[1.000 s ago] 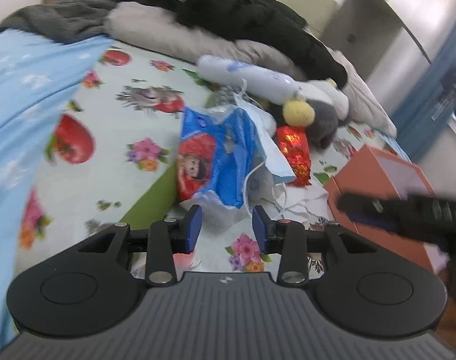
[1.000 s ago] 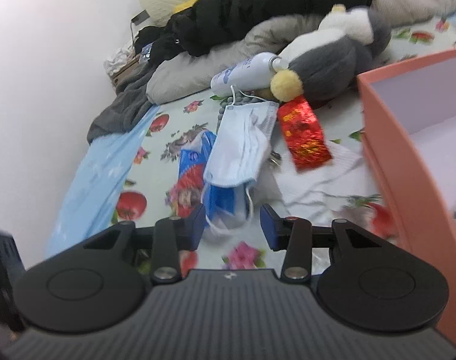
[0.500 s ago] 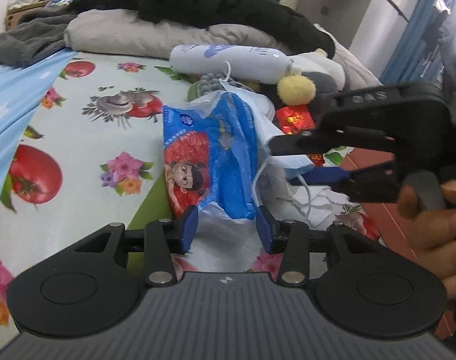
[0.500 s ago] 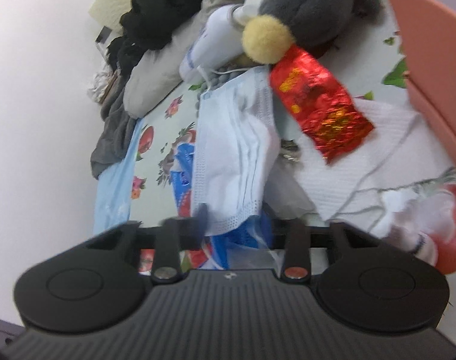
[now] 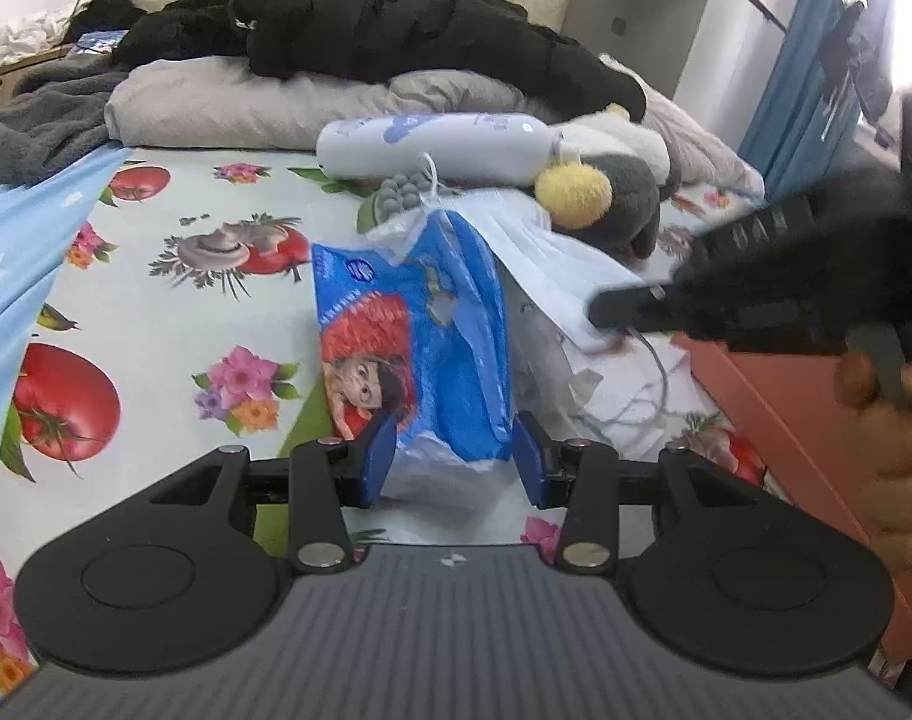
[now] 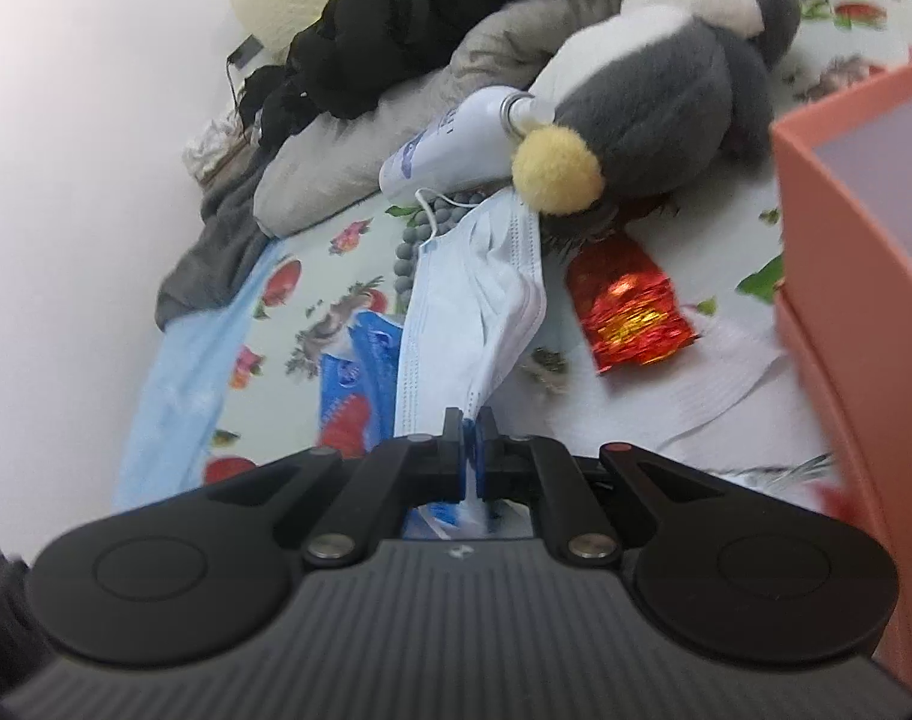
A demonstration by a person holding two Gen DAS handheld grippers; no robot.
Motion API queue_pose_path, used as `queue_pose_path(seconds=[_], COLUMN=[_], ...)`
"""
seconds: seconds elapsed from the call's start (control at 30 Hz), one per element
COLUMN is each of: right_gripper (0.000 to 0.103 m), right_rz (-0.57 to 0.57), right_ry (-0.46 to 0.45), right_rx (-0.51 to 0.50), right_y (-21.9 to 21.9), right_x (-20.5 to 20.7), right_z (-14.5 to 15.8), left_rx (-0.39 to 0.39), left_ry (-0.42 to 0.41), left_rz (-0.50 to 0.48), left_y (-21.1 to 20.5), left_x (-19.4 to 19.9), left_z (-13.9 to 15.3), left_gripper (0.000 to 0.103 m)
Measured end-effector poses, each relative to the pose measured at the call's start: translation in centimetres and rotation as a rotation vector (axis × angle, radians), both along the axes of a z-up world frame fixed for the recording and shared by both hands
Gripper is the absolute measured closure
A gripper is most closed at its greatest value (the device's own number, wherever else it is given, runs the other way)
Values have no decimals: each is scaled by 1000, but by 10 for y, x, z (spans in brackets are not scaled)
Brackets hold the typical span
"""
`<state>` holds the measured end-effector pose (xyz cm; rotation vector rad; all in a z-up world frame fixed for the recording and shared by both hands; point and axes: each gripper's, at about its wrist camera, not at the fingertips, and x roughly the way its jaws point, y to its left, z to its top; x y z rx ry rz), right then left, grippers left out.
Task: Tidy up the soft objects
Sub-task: 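Grasp the white face mask with the right gripper while the left grasps the blue tissue packet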
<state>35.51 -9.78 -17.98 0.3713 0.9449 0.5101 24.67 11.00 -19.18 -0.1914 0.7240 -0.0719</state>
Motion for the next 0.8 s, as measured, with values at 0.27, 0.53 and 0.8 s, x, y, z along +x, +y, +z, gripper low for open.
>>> queue_pose_path(seconds=[0.27,0.53,0.8], right_gripper=[97,97,97], right_rz=[4,15,42], right_ry=[-33,-46,-107], right_rx=[-78,-116,-130], right_y=[-17,-25,-33], right_x=[-15,-28,-57], right_z=[-2,-3,23], left_rx=[-45,79,24], left_ry=[-7,-6,0], left_rz=[10,25,142], left_y=[-3,-27,-18], left_x=[6,25,10], left_z=[0,-14,5], left_gripper=[54,79,92])
